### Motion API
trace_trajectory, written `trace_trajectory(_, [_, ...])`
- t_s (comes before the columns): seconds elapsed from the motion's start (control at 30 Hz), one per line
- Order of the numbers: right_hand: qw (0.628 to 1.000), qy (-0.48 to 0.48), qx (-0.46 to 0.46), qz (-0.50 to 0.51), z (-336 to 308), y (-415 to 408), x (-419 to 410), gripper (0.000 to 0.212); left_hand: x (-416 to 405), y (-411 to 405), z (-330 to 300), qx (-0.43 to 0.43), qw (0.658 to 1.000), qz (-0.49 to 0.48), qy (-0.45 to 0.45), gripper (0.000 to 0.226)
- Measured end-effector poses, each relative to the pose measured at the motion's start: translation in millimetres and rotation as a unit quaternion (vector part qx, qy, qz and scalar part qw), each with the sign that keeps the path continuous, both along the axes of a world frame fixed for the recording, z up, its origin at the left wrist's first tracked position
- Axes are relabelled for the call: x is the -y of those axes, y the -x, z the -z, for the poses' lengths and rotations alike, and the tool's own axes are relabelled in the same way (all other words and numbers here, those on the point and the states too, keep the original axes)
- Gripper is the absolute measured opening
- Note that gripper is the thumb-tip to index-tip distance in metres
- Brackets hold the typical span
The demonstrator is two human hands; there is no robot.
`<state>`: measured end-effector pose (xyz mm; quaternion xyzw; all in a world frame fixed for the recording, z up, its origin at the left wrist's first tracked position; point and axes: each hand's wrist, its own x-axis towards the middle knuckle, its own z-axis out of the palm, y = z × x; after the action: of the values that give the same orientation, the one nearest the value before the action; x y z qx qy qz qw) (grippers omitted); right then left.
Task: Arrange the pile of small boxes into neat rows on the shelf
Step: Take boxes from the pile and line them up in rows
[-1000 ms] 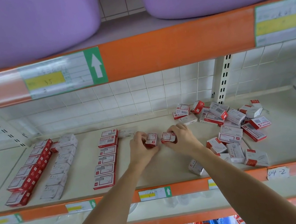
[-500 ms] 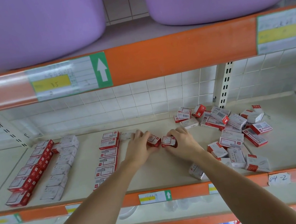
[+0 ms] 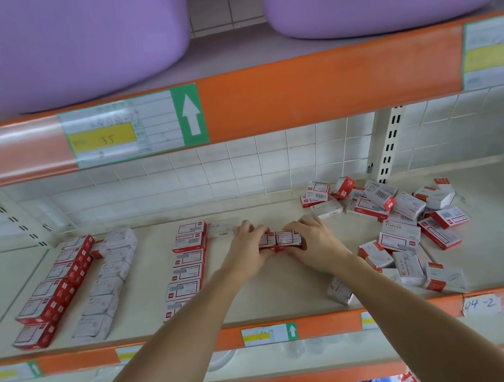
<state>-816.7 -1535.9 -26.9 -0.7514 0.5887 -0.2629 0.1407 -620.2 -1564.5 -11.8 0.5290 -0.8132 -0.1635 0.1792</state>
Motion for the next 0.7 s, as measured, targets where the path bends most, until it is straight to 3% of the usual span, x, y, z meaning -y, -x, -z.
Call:
trace_trajectory(0.17, [0.999, -0.012, 0.036, 0.028, -5.4, -11.1, 0.2, 0.034, -0.1, -3.7, -3.6, -0.013, 1.000, -0.002, 0.015, 0.048])
trace_trajectory(0.47, [0.996, -0.029, 0.044, 0.070, -15.0, -47.4, -9.0, 0.044, 0.5, -36.4, -15.9, 0.006, 0.997, 0.016, 0.073, 0.043])
trace_trajectory(0.7, [0.993, -0.018, 0.059, 0.102, -23.1, -102.8, -23.7, 0.043, -5.7, -88.7, -18.2, -0.054, 0.996, 0.021, 0.066, 0.053])
